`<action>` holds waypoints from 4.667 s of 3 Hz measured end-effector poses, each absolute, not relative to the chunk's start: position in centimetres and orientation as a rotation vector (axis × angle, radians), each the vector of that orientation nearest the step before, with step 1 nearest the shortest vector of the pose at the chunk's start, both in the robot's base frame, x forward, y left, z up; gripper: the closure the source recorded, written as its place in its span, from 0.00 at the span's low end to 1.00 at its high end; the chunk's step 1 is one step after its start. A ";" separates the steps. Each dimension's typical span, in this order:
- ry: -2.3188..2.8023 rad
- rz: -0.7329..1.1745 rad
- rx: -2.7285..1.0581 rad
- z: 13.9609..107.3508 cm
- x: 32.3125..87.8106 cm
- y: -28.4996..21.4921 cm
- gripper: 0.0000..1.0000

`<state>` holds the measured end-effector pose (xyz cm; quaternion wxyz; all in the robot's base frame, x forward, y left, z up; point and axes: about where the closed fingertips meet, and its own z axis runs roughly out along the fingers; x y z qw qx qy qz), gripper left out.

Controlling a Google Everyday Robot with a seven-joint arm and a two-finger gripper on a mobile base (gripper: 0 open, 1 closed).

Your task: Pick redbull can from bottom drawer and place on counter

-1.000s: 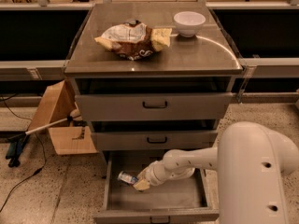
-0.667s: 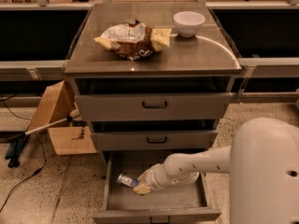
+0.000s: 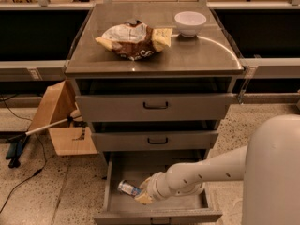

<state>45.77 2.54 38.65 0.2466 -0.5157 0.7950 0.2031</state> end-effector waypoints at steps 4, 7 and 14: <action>2.004 0.281 -1.414 54.4 46.4 2.2 1.00; 1.919 0.090 -1.405 62.1 47.0 1.6 1.00; 1.819 -0.274 -1.315 70.6 52.2 -8.1 1.00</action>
Offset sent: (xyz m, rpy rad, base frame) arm 0.0031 -0.0100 0.1340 -0.0284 -0.2151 -0.0174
